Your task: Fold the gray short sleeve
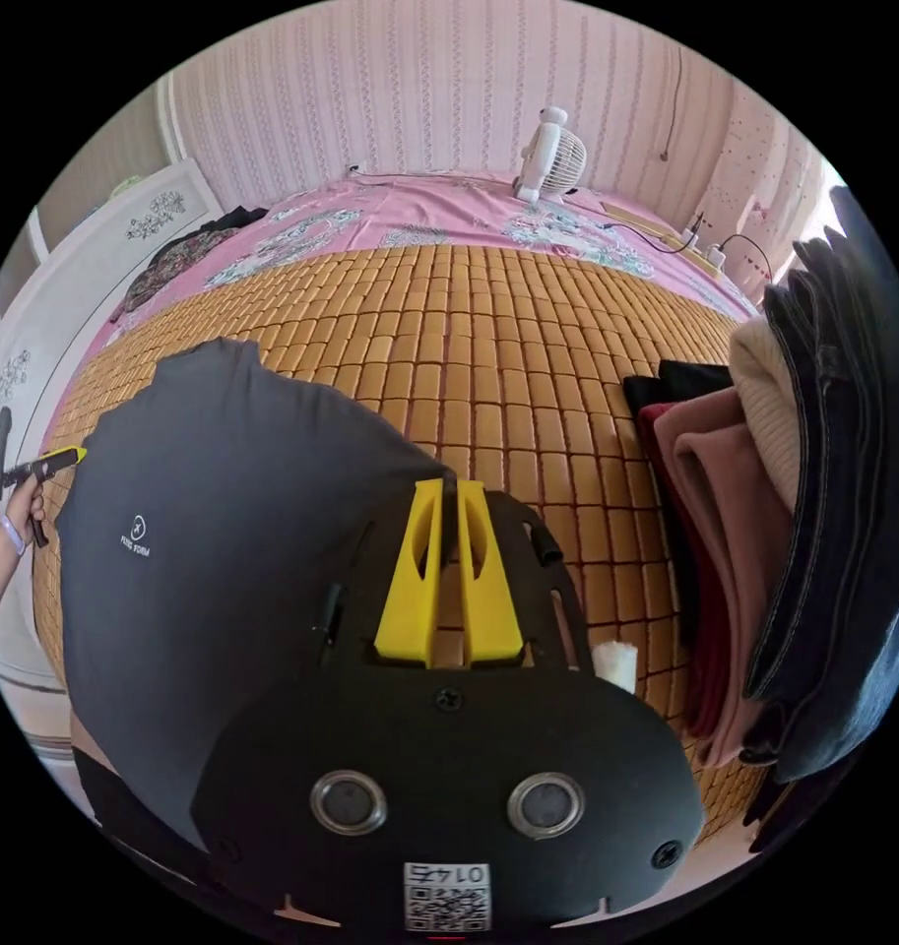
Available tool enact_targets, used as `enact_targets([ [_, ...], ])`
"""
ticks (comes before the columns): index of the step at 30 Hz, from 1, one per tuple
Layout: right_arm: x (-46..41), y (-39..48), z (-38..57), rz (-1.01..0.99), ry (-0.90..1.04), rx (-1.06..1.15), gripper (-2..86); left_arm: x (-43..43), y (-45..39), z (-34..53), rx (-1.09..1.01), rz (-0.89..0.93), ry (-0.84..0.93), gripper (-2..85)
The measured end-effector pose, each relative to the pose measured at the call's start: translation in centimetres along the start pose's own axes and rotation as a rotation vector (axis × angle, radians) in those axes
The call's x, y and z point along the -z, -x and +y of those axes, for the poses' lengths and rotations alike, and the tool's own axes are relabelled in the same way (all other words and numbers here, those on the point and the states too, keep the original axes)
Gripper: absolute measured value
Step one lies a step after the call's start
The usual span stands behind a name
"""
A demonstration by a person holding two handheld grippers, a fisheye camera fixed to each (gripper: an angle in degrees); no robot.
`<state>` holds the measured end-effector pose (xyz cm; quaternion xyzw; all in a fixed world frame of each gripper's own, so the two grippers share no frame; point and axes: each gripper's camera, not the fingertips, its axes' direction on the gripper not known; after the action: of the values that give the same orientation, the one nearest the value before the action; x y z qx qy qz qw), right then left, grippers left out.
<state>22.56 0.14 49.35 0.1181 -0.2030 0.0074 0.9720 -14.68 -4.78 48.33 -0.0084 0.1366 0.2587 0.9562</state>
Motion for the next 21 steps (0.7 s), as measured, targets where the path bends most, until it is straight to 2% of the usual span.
enact_targets([
  [4,-1.5,-1.1,-2.6,0.060,0.024,-0.017,1.6,-1.4,-1.1,-1.4,-0.056,-0.115,0.007,0.3],
  [10,-2.5,-2.3,-4.3,-0.041,0.051,-0.126,3.9,-2.8,-0.8,-2.3,0.009,-0.057,-0.002,3.2],
  [13,-0.1,-1.5,-2.6,0.030,0.017,-0.080,5.5,-0.6,-0.6,-0.4,0.020,0.004,-0.043,5.7],
  [16,4.3,-0.6,2.4,0.038,-0.075,0.013,5.8,4.3,-1.8,5.2,-0.063,-0.011,-0.163,6.1],
  [17,6.2,0.2,5.4,-0.002,-0.101,0.064,5.7,6.1,-3.1,8.7,-0.153,-0.001,-0.193,6.0],
  [19,8.7,2.4,10.4,-0.089,-0.096,0.161,5.3,8.1,-5.7,14.9,-0.299,0.026,-0.187,5.4],
  [21,10.7,5.7,15.8,-0.202,-0.070,0.271,5.2,9.4,-9.8,23.7,-0.442,0.133,-0.117,4.4],
])
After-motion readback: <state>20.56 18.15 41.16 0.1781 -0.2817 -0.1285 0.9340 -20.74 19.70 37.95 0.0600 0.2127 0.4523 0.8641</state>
